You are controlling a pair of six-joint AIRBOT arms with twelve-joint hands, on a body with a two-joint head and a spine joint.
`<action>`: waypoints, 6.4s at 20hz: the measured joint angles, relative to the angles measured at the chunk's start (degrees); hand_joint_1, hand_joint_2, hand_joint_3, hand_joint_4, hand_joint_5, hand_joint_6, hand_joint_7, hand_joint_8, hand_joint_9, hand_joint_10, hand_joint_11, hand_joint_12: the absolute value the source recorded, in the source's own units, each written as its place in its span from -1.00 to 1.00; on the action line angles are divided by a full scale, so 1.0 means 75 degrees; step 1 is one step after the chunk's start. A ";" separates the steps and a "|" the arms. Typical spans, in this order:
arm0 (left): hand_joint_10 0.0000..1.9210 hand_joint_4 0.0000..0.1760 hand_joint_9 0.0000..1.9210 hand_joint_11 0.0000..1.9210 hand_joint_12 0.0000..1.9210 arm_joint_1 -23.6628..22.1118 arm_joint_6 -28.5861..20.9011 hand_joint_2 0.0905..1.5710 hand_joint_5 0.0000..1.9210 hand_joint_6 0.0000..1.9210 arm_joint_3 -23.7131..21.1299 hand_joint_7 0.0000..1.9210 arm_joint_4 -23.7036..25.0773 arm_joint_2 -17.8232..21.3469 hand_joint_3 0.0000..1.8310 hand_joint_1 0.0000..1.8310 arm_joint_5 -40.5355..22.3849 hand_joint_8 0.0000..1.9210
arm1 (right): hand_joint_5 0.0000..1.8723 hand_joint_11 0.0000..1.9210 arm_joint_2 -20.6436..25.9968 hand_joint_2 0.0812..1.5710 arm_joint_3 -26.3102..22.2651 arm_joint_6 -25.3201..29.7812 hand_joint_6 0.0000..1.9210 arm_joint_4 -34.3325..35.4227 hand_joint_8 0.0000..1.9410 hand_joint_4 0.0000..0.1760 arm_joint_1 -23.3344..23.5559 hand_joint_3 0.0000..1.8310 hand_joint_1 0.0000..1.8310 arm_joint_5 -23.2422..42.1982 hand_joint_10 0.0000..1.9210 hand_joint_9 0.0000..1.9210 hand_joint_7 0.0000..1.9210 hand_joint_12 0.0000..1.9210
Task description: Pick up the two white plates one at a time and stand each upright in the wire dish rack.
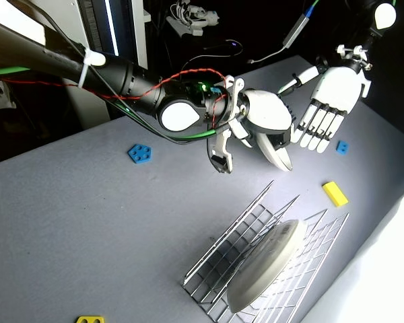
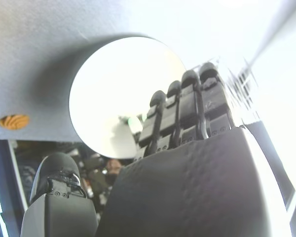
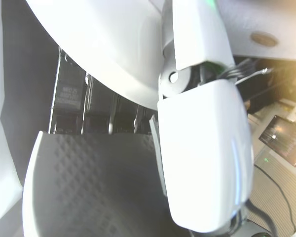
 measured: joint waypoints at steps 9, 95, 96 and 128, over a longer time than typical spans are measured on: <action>-1.00 -1.00 -1.00 -1.00 -1.00 0.0061 -0.0015 0.24 -1.00 -1.00 0.0032 -1.00 0.0061 0.0015 -1.00 -1.00 -0.0015 -1.00 | 0.00 -0.08 0.0886 0.35 -0.0816 0.1096 0.10 -0.0032 -0.25 -1.00 0.0638 -1.00 0.63 -0.0495 -0.06 0.03 0.06 0.51; -1.00 -1.00 -1.00 -1.00 -1.00 0.0417 0.0131 0.24 -0.99 -1.00 0.0105 -1.00 0.0137 -0.0157 -1.00 -1.00 -0.0009 -1.00 | -0.05 -0.31 0.2037 0.42 0.1323 0.8294 0.20 -0.0090 -0.01 -1.00 0.1457 -1.00 0.49 -0.2069 0.32 -0.11 -0.04 0.26; -1.00 -1.00 -1.00 -1.00 -1.00 0.0434 0.0131 0.25 -0.98 -0.99 0.0105 -1.00 0.0152 -0.0157 -1.00 -1.00 -0.0009 -1.00 | -0.10 -0.35 0.2037 0.44 0.1323 0.8294 0.26 -0.0090 0.02 -1.00 0.1457 -1.00 0.49 -0.2055 0.34 -0.12 -0.06 0.25; -1.00 -1.00 -1.00 -1.00 -1.00 0.0134 0.0373 0.24 -0.98 -0.99 -0.0175 -0.98 0.0606 -0.0160 -1.00 -1.00 -0.0656 -0.99 | -1.00 -1.00 0.3206 -0.04 0.0038 0.3984 -1.00 -0.1597 -1.00 -0.83 0.1268 -1.00 0.02 -0.0621 -1.00 -1.00 -1.00 -1.00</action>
